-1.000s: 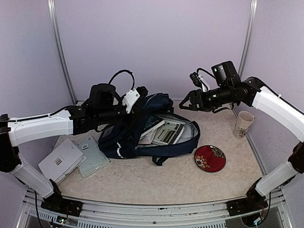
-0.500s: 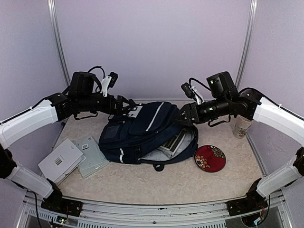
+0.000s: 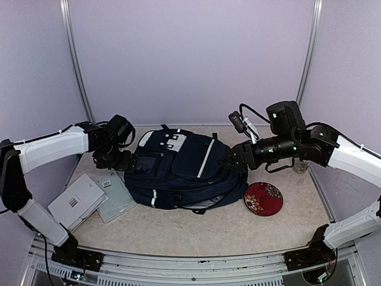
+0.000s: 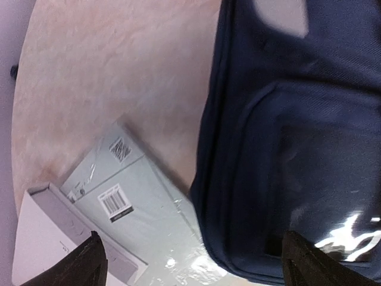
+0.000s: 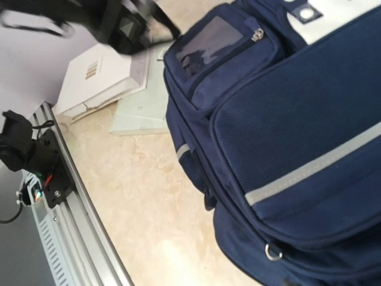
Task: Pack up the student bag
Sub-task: Pick up the book from the book.
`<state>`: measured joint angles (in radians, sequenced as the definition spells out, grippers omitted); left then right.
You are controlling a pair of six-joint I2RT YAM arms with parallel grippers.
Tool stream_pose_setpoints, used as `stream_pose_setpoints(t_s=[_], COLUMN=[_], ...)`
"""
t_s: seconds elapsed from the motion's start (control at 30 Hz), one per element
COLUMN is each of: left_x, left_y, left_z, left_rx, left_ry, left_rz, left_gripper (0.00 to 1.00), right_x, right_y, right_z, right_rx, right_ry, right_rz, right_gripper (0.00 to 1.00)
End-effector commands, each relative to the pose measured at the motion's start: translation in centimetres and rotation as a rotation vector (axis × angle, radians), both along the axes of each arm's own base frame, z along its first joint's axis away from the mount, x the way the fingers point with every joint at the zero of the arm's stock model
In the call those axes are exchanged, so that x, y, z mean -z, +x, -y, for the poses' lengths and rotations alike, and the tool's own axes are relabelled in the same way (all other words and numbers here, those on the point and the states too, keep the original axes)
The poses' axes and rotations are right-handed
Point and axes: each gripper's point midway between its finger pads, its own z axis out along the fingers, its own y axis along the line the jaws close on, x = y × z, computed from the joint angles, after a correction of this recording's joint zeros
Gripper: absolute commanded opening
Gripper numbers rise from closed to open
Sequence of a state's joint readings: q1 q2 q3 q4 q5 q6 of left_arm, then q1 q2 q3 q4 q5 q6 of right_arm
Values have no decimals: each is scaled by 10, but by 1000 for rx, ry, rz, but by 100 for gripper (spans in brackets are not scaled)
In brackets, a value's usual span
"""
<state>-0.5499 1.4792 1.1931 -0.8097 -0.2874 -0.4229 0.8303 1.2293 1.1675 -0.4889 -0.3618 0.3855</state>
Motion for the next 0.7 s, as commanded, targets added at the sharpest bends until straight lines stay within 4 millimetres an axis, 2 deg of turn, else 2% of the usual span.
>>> stream_pose_setpoints(t_s=[0.0,0.07,0.2,0.3,0.4,0.53,0.57,0.67], left_x=[48,54,60,66,67,75,74,60], left_y=[-27,-26,-33,-43,-46,-51,-51,-50], left_z=[-22,-23,-49,-41,-45,-49,-43,-21], left_rx=[-32,-42,-96,-74,-97,-129,-134,-190], left_ry=[235,290,498,565,630,673,661,477], left_rz=[-165,-140,-119,-78,-71,-85,-55,115], left_gripper=[99,99,99,99,99,99,99,99], right_x=[-9,-9,-8,-9,-6,-8,-8,-9], right_y=[-9,-9,-16,-18,-18,-23,-23,-24], right_z=[5,7,6,8,8,6,6,8], right_rx=[-26,-28,-67,-72,-72,-106,-104,-101], right_ry=[28,18,27,32,24,33,33,31], right_rz=[71,83,88,97,96,88,89,95], right_gripper=[64,64,65,65,65,66,65,66])
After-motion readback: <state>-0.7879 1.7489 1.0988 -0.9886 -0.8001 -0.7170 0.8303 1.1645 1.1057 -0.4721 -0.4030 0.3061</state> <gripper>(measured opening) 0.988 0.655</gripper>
